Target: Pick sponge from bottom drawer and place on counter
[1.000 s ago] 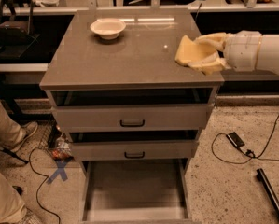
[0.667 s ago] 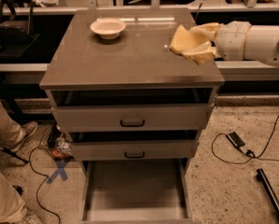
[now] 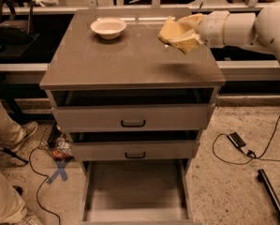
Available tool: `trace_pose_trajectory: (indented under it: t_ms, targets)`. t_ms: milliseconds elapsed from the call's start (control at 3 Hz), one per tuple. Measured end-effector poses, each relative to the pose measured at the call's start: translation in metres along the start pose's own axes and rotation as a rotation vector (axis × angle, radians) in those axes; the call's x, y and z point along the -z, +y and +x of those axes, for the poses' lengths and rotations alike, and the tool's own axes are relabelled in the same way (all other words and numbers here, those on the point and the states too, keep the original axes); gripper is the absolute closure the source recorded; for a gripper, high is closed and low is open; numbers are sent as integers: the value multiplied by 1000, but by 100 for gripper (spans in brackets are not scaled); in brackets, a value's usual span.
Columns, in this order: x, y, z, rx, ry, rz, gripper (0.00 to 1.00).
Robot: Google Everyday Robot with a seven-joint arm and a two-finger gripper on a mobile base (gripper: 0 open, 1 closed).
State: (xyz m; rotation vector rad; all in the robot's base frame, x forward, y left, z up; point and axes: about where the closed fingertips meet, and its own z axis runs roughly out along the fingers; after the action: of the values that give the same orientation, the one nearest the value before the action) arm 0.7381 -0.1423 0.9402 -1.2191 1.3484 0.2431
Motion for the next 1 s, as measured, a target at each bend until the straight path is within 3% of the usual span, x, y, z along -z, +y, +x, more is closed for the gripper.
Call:
trace_pose_trajectory:
  t_ms: [1000]
  targets:
    - [-67,-8,20,-81,76,-123,16]
